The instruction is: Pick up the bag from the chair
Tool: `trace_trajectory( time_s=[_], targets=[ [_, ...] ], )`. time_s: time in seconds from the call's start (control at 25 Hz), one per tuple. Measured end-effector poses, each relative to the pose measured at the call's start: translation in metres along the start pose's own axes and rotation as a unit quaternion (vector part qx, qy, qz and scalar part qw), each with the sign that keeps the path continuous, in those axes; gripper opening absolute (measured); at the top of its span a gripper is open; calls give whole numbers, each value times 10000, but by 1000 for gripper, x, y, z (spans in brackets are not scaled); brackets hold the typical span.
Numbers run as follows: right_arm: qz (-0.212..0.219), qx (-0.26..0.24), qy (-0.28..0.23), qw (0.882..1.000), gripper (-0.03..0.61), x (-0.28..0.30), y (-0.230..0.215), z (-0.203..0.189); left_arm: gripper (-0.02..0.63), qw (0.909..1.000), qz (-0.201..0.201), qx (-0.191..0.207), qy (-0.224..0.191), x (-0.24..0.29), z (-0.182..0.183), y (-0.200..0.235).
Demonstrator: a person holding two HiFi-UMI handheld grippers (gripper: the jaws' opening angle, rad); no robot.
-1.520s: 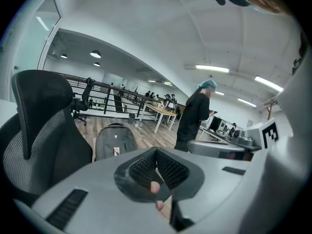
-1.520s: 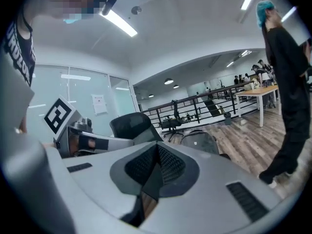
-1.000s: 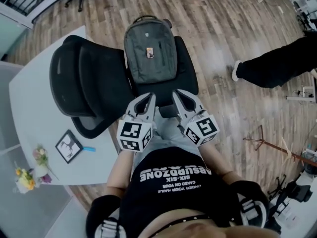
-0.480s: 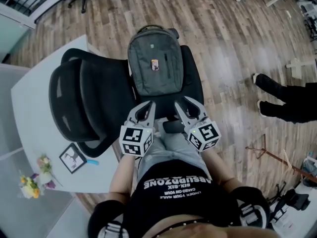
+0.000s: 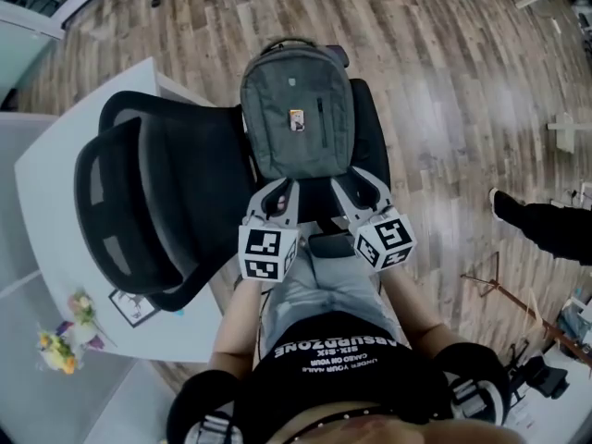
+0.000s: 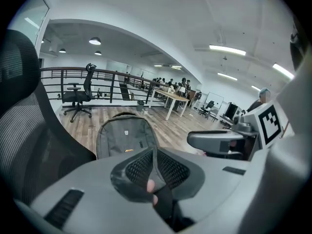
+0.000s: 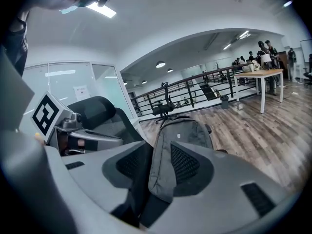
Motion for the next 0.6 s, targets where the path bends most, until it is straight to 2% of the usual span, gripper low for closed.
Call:
trace_trajectory(
  time_s=[0.28,0.6],
  targets=[
    [-17,138,186,9997,153,38,-38,-20,21,9990,351,-271,-92,54,-5,15],
    [-140,218,141,9996,153,66,-78,-32,23,9975,670,-215,5,102,-12,32]
  ],
)
Point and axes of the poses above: the fingertips, and each gripper's own axes: x forward along the fingers, y to its left, z out of its top, the point moved 7 cm from there along -x, backward along the fingers, and after that the axes turned 14 degrees about z, right-handed, at the moved point
